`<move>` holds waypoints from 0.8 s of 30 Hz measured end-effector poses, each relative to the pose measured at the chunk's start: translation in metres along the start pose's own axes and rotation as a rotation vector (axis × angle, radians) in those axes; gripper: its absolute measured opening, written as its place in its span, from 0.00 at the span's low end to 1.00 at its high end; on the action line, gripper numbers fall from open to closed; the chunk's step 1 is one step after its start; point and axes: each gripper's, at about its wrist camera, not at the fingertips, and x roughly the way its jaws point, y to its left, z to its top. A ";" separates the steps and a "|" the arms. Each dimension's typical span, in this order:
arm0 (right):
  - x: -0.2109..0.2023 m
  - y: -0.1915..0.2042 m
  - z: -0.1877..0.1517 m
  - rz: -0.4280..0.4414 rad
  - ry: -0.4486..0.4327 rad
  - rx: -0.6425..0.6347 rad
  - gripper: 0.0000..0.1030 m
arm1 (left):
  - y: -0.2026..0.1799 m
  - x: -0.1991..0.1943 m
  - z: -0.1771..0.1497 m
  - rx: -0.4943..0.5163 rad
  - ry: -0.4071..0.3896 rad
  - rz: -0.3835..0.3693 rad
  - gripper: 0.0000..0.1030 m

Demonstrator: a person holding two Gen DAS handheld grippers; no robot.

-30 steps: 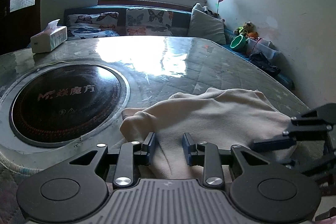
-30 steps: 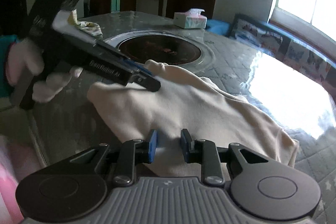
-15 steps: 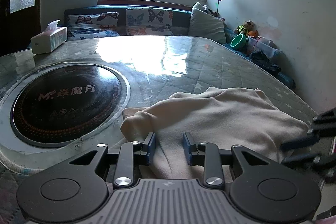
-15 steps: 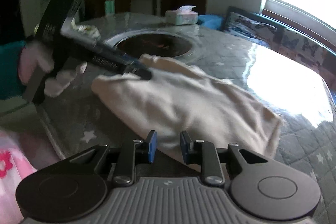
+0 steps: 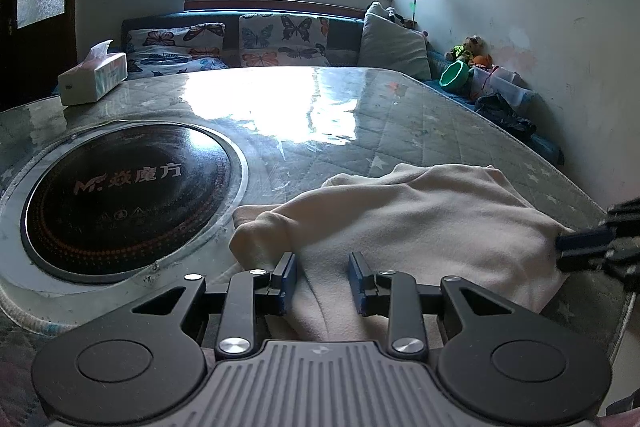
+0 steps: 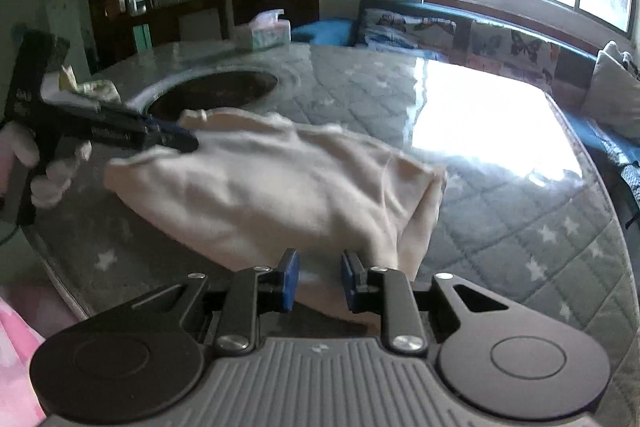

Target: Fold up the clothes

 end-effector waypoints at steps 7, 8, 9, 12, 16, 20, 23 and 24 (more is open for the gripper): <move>0.014 -0.009 0.012 -0.037 -0.051 0.044 0.21 | -0.001 0.001 0.001 0.003 0.004 0.005 0.31; 0.017 -0.013 0.010 -0.038 -0.045 0.061 0.21 | -0.002 0.001 0.001 0.003 0.005 0.005 0.31; 0.020 -0.017 0.008 -0.038 -0.039 0.079 0.21 | -0.001 0.001 0.001 0.002 0.005 0.005 0.31; 0.022 -0.025 -0.003 -0.068 -0.043 0.107 0.22 | -0.001 0.001 0.001 0.002 0.005 0.004 0.31; 0.015 -0.030 -0.007 -0.048 -0.052 0.146 0.22 | -0.002 0.001 0.001 0.009 0.005 0.006 0.31; 0.010 -0.022 0.006 -0.054 -0.077 0.100 0.22 | -0.005 -0.002 0.004 0.022 0.006 0.012 0.31; 0.015 -0.021 0.009 -0.030 -0.080 0.097 0.22 | -0.013 -0.009 0.008 0.045 -0.014 0.017 0.32; 0.018 -0.021 0.008 -0.022 -0.070 0.094 0.22 | -0.016 -0.012 0.010 0.055 -0.027 0.012 0.32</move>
